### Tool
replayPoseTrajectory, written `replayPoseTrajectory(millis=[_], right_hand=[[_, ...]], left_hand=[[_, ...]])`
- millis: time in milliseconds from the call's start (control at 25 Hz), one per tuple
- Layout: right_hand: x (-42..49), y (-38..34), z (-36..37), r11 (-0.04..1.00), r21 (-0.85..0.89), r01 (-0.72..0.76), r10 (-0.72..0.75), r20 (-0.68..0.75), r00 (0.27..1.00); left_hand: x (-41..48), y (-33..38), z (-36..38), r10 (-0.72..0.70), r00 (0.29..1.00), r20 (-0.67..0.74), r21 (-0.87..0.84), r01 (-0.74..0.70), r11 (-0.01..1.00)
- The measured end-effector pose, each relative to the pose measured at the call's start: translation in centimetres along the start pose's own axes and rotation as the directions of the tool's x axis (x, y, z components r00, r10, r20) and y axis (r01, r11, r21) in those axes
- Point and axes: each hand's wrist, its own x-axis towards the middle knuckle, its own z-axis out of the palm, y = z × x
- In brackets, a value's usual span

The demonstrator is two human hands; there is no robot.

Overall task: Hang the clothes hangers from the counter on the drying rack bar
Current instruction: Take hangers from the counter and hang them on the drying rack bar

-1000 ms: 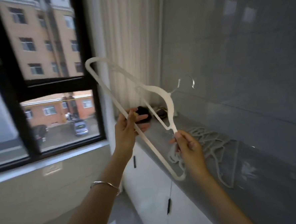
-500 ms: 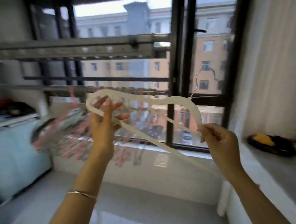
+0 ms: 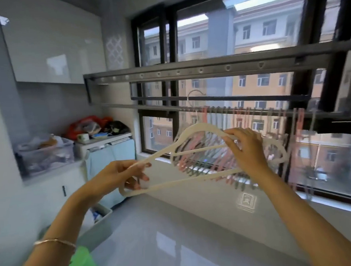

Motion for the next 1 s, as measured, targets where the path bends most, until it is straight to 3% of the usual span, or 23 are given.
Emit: replayPoseTrajectory(millis=[80, 160, 360, 600, 840, 1000], right_hand=[[1.4, -3.4, 4.1, 0.999, 0.034, 0.031, -0.033, 0.060, 0.998], [2.8, -6.4, 8.0, 0.991, 0.099, 0.092, -0.101, 0.093, 0.991], [5.6, -10.1, 15.5, 0.994, 0.105, 0.041, -0.059, 0.176, 0.983], [8.5, -5.7, 20.5, 1.000, 0.022, -0.010, 0.004, 0.263, 0.965], [12.9, 0.1, 24.0, 0.991, -0.096, -0.095, 0.120, 0.309, 0.943], [13.5, 2.8, 25.6, 0.968, -0.233, -0.092, 0.178, 0.381, 0.907]], left_hand=[[-0.6, -0.5, -2.5, -0.081, 0.989, 0.123, -0.002, 0.082, 0.997], [-0.6, -1.5, -4.1, -0.109, 0.982, 0.157, -0.054, 0.118, 0.992], [1.7, -5.0, -7.2, -0.076, 0.995, -0.058, -0.231, 0.061, 0.971], [9.3, -9.4, -9.5, -0.132, 0.974, -0.182, -0.213, 0.092, 0.973], [21.0, -12.8, -8.0, -0.124, 0.978, -0.166, -0.261, 0.078, 0.962], [28.6, -14.1, -5.1, -0.046, 0.994, -0.104, -0.388, 0.002, 0.922]])
